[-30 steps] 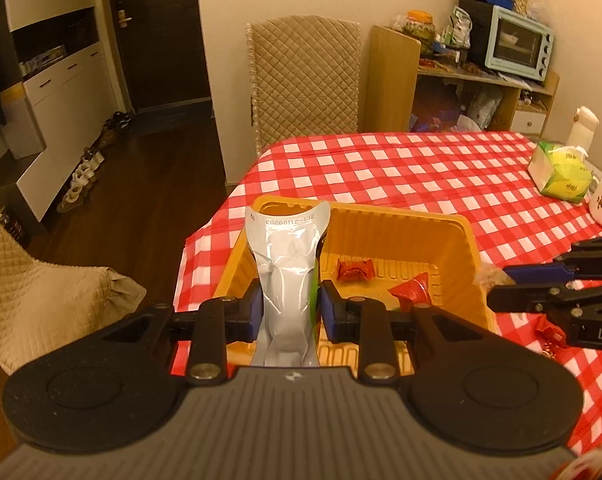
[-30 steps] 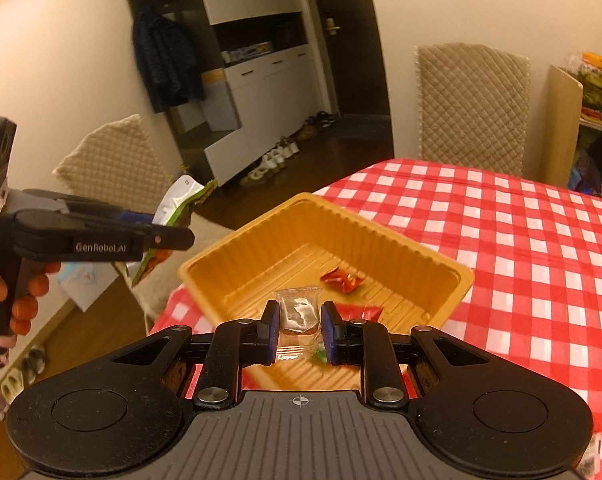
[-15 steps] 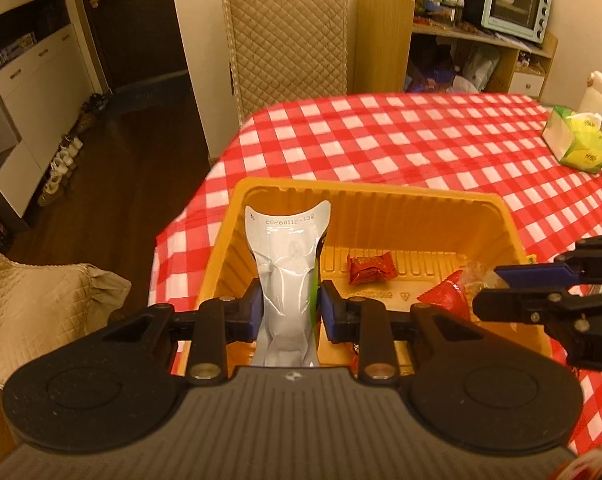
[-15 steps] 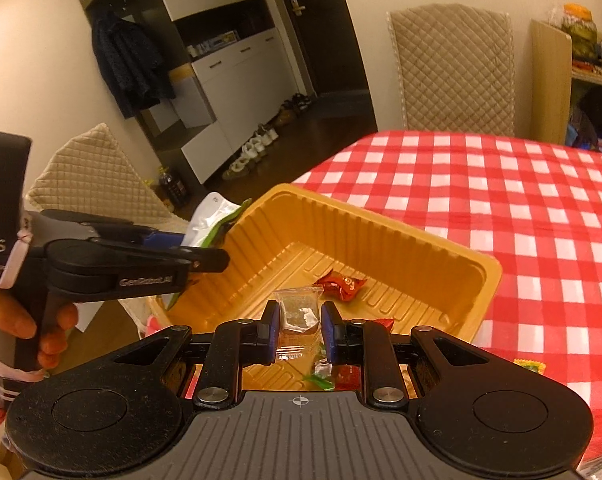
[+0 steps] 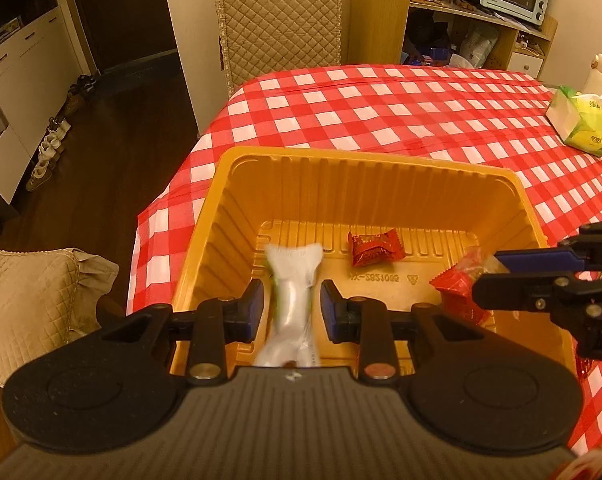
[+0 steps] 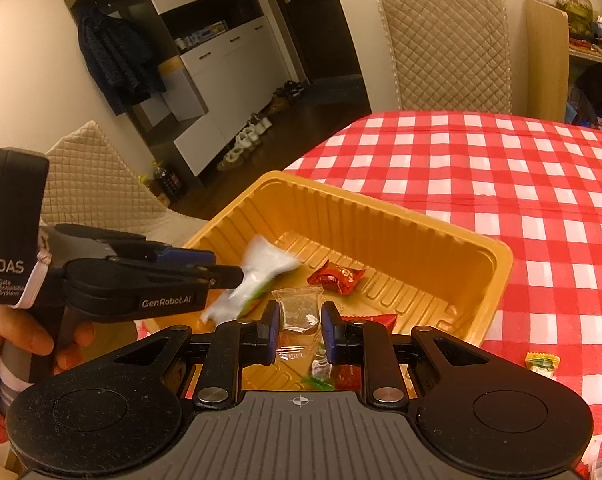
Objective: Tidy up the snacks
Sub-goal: 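Carry both packets over the orange tray and open both tools, then withdraw both tools from the tray toward the remaining snacks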
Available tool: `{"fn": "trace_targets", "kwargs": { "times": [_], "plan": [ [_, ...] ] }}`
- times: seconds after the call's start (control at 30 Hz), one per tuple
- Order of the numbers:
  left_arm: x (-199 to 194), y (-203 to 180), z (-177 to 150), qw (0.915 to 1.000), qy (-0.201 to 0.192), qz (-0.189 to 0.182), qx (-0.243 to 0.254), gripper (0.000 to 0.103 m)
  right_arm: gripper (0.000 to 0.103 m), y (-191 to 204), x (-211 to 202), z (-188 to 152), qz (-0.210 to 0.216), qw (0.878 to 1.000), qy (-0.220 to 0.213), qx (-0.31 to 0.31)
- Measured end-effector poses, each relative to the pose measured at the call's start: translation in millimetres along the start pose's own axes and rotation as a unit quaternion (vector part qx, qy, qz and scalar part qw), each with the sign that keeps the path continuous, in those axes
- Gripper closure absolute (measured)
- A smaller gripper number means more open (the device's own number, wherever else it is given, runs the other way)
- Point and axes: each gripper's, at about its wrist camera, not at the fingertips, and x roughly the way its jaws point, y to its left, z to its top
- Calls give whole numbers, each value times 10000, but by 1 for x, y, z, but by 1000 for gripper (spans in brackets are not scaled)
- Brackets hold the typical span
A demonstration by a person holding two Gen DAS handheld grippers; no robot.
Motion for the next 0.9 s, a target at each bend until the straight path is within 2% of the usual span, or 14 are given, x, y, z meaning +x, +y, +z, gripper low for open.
{"fn": "trace_targets", "kwargs": {
  "times": [0.13, 0.43, 0.6, 0.63, 0.67, 0.73, 0.9],
  "plan": [
    [-4, 2, -3, 10000, -8, -40, -64, 75, 80, 2, 5, 1, 10, 10000, 3, -14],
    [-18, 7, -8, 9998, -107, -56, -150, 66, 80, 8, 12, 16, 38, 9998, -178, -37],
    [-26, 9, -13, 9997, -132, -81, -211, 51, 77, 8, 11, 23, 192, 9991, -306, 214],
    [-28, 8, -14, 9996, -147, -77, -207, 47, 69, 8, 10, 24, 195, 9989, -329, 253],
    [-29, 8, -15, 9996, -160, -79, -203, 44, 53, 7, 9, 26, 168, 9988, -357, 276],
    [-33, 7, -16, 9996, -185, -93, -199, 42, 40, 8, 4, 27, 63, 9984, -478, 280],
    [-43, 6, -21, 9995, -244, -95, -192, 33, 39, 5, -4, 24, -53, 9985, -455, 301]
  ]
}}
